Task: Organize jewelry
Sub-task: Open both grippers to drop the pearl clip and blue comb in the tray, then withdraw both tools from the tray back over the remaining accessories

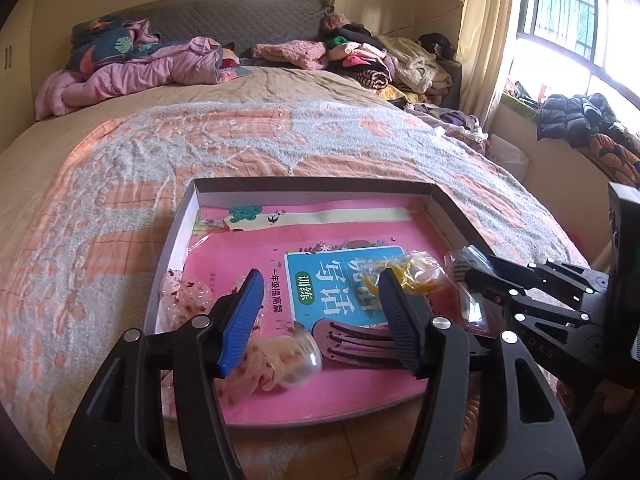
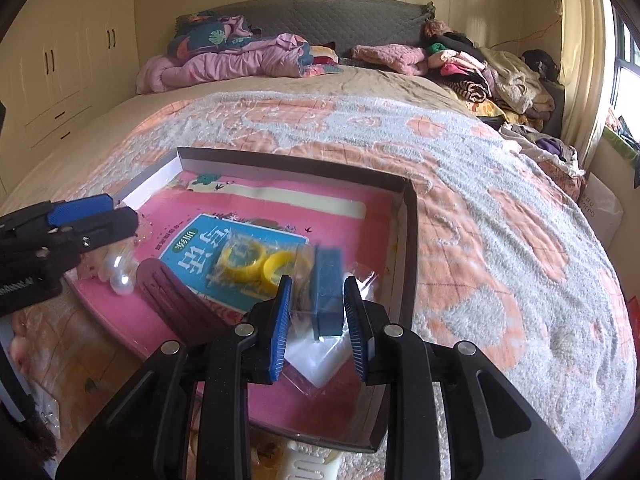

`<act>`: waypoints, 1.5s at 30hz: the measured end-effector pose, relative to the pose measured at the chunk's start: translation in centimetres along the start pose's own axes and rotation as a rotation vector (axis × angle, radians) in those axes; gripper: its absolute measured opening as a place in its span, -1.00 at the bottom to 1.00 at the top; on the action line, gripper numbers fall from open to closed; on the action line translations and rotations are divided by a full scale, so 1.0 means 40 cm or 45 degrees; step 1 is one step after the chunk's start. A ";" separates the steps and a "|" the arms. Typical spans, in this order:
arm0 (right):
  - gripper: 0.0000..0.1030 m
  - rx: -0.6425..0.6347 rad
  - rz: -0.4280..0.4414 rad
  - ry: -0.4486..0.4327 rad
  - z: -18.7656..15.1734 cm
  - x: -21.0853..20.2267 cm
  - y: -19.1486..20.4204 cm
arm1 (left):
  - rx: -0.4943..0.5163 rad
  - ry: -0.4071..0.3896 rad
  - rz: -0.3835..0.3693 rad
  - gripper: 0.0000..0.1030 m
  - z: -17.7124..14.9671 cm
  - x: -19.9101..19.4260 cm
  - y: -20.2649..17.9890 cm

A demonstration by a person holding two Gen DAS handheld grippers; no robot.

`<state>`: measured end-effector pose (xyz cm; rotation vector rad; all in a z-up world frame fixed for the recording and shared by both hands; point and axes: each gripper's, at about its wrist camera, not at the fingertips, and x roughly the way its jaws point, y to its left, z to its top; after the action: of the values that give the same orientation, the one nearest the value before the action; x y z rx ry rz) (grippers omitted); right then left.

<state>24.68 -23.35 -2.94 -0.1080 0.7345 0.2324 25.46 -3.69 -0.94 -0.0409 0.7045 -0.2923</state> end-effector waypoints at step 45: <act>0.76 0.120 -0.024 -0.429 -0.058 -0.446 -0.026 | -0.004 -0.250 0.095 0.78 -0.054 -0.362 -0.064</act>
<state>10.62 -27.85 7.38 0.0142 0.4084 0.1918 12.96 -1.97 6.93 -0.0455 0.5103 -0.2124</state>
